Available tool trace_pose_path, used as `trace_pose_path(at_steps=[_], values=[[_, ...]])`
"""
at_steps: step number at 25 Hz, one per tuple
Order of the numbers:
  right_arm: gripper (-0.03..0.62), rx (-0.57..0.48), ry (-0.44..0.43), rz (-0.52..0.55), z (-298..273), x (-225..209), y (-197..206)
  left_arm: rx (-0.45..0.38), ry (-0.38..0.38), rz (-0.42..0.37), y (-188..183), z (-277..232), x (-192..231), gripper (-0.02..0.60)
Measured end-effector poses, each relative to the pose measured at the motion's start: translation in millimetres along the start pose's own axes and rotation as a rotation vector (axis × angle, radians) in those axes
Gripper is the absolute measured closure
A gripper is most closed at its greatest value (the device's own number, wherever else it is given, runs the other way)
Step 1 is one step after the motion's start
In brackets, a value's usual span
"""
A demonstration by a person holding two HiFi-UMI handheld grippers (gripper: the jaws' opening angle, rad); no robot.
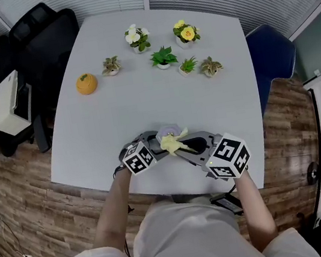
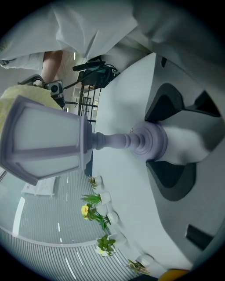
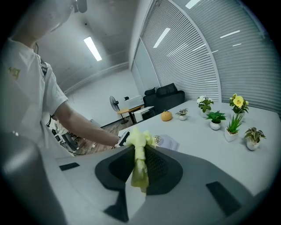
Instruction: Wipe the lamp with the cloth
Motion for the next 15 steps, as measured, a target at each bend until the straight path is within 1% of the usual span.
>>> trace_pose_path(at_steps=[15], values=[[0.528,-0.003,0.048,-0.027,11,-18,5,-0.002,0.0,-0.003,1,-1,1,0.296]])
Point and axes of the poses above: the fingertips, and each gripper's own axes: z backward along the fingers, x to its left, y out of its underside, the point moved 3 cm from there along z, backward along the fingers, and after that the axes turned 7 degrees about y, right-handed, at the moved point
